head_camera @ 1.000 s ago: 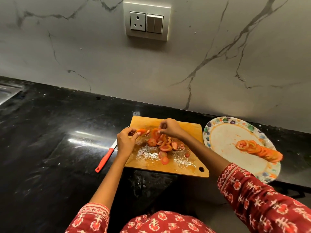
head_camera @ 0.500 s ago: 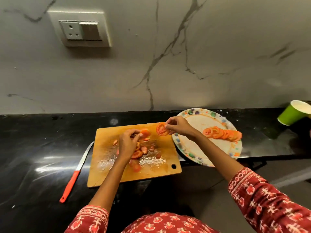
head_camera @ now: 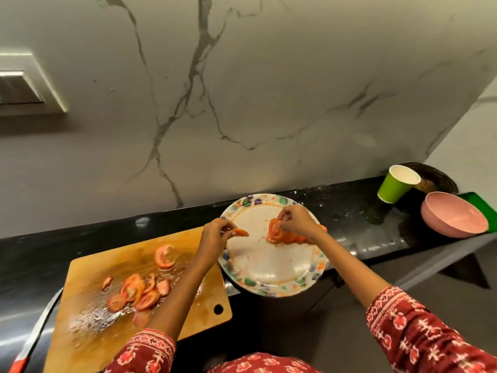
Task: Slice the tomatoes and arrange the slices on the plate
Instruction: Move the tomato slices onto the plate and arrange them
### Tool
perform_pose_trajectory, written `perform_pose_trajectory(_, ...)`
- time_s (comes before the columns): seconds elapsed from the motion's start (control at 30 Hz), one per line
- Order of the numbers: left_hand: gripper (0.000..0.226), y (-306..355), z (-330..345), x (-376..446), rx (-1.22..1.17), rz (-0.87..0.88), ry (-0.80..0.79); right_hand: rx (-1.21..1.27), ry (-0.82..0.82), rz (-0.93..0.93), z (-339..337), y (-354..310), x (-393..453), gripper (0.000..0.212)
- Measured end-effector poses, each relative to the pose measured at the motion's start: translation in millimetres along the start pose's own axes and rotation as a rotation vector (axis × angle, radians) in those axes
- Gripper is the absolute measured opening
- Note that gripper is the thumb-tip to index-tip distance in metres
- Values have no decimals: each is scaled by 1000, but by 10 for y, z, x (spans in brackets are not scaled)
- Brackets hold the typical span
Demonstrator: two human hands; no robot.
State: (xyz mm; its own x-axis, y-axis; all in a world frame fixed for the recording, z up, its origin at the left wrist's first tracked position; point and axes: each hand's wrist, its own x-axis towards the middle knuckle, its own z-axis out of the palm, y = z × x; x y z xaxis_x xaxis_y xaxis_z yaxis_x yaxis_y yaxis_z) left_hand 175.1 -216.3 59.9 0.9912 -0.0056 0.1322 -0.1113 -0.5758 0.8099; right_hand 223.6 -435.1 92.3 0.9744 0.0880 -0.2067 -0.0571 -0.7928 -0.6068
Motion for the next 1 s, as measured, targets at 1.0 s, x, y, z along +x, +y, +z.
perform_pose_trajectory(1.0, 92, 26, 855, 587, 372, -42, -420, 26, 5, -169, -209, 571, 516, 18)
